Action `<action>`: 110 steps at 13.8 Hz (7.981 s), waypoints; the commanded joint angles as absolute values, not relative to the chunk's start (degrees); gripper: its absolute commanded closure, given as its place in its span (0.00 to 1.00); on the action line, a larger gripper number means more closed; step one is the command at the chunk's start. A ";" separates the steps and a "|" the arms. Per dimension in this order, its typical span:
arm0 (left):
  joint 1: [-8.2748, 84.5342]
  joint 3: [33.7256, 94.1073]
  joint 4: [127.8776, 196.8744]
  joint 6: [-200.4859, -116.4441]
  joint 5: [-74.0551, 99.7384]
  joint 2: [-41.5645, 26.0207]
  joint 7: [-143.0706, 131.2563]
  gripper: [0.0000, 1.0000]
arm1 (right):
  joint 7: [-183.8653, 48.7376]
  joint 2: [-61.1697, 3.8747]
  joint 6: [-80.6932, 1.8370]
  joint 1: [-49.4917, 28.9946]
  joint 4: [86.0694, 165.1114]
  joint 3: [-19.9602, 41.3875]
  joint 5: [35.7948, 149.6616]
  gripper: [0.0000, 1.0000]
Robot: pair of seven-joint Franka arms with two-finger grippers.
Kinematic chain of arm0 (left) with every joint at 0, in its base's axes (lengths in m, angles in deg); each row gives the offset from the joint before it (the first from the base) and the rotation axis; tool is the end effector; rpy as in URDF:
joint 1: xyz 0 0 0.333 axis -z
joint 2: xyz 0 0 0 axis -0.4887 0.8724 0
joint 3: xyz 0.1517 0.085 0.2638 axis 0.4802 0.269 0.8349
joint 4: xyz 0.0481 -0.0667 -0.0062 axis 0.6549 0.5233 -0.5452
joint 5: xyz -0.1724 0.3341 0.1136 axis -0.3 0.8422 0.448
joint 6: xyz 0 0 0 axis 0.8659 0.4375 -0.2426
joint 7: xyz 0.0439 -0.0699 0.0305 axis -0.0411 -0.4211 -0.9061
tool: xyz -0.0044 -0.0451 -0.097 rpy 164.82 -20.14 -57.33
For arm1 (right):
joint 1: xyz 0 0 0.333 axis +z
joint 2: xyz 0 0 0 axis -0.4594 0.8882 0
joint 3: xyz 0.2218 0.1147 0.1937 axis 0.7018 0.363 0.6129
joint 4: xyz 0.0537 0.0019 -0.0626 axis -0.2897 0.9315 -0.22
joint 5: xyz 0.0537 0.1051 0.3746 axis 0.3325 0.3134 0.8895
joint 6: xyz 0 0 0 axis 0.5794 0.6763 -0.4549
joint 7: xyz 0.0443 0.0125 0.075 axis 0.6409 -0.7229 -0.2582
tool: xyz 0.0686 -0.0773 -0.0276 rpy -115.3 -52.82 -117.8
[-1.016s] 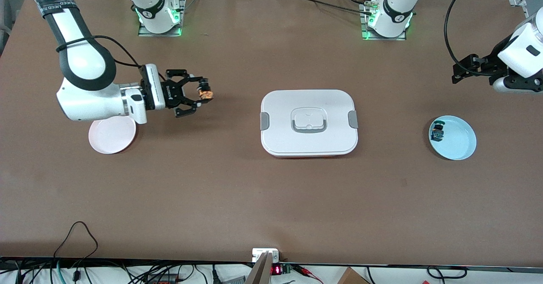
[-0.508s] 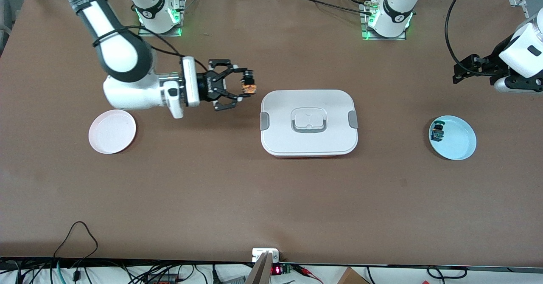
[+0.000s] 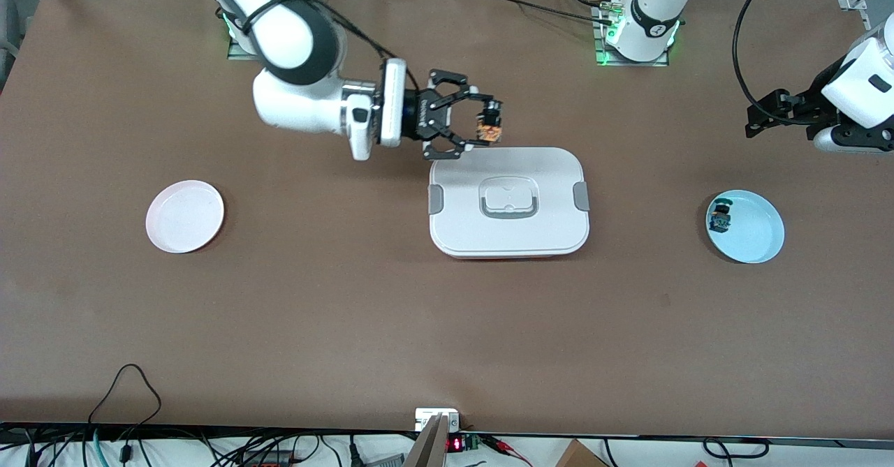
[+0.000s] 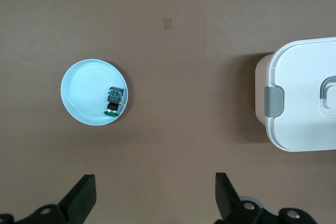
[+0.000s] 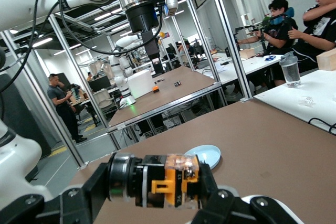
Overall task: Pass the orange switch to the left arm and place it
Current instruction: 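Lift the orange switch with the right gripper over the white box, then hold the switch with the right gripper while the left gripper reaches it, then close the left gripper on the orange switch beside the right gripper, then open the right gripper and pull it back while the left gripper holds, then carry the switch with the left gripper onto the light-blue plate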
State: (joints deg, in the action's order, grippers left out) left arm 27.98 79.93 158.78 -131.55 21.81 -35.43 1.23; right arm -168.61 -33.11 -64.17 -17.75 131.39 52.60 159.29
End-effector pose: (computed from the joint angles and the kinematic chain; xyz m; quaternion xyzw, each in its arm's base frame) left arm 0.5403 -0.0093 0.5949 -0.9993 0.0142 0.0342 0.0006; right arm 0.4809 0.4490 0.4231 -0.6364 -0.3998 -0.3858 0.5351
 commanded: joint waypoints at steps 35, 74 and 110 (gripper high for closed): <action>28.29 73.73 177.79 -127.26 -65.78 -24.07 21.10 0.00 | -179.95 -31.72 -69.27 -12.23 124.83 52.02 163.99 1.00; 26.63 70.29 173.24 -127.79 -59.23 -22.15 24.71 0.84 | -170.58 -32.33 -65.85 -16.00 124.04 51.67 157.16 0.00; 5.44 70.38 160.31 -157.92 47.32 1.06 84.29 0.82 | -113.69 -51.67 8.52 -59.35 109.36 50.00 66.27 0.00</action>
